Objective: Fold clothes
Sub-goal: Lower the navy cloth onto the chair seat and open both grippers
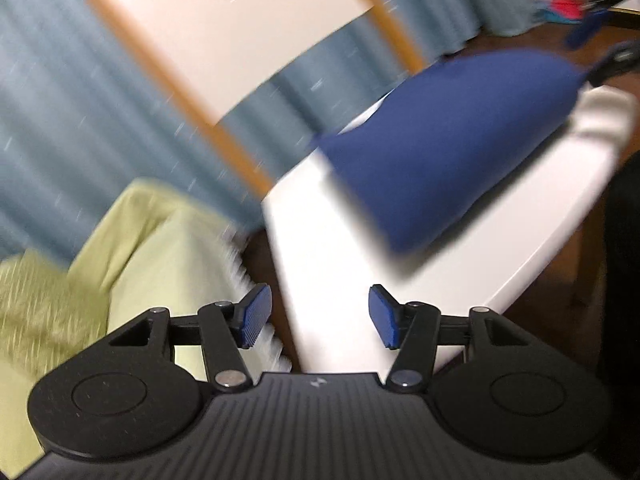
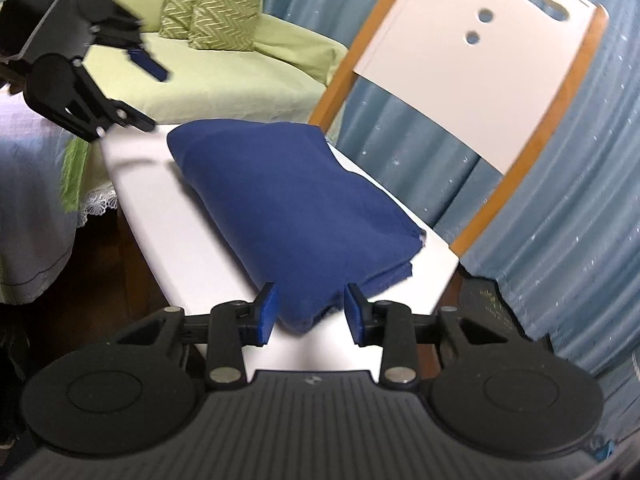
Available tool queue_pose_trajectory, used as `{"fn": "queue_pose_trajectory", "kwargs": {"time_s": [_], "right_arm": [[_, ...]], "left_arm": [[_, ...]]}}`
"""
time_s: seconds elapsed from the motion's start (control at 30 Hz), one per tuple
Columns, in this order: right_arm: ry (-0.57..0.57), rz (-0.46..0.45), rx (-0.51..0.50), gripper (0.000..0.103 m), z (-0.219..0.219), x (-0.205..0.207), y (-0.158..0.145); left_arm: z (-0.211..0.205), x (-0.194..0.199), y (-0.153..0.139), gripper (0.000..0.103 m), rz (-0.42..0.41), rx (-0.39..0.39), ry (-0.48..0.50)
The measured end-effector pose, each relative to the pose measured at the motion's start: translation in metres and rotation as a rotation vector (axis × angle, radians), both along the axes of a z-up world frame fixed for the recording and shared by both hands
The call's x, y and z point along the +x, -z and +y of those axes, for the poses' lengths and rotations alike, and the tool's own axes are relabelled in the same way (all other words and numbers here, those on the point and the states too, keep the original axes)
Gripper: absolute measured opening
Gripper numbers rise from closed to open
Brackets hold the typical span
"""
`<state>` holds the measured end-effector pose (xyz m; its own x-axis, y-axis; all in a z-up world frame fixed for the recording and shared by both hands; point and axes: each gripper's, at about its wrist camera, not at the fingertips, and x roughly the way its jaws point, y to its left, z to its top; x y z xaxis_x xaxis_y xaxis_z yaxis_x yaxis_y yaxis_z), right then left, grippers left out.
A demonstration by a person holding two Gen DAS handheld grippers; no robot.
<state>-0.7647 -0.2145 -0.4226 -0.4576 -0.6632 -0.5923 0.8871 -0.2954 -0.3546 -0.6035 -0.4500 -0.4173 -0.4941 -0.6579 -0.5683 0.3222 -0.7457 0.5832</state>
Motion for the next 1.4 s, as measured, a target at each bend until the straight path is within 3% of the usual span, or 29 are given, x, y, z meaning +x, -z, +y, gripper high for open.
{"fn": "queue_pose_trajectory", "kwargs": {"time_s": [0.3, 0.43, 0.9, 1.23, 1.4], "right_arm": [[0.037, 0.015, 0.01, 0.037, 0.011, -0.004, 0.008], [0.059, 0.032, 0.007, 0.046, 0.017, -0.016, 0.004], [0.127, 0.081, -0.011, 0.052, 0.029, -0.041, -0.006], [0.141, 0.108, -0.035, 0.059, 0.041, -0.023, -0.02], [0.121, 0.111, -0.049, 0.062, 0.043, -0.008, -0.028]], "left_arm": [[-0.009, 0.009, 0.016, 0.059, -0.024, 0.018, -0.044], [-0.014, 0.006, 0.022, 0.059, -0.024, 0.021, -0.048], [0.006, 0.0, 0.019, 0.059, 0.004, 0.026, -0.003], [0.014, 0.007, 0.001, 0.06, 0.025, -0.002, -0.008], [0.027, 0.01, -0.005, 0.062, -0.004, -0.019, -0.004]]}}
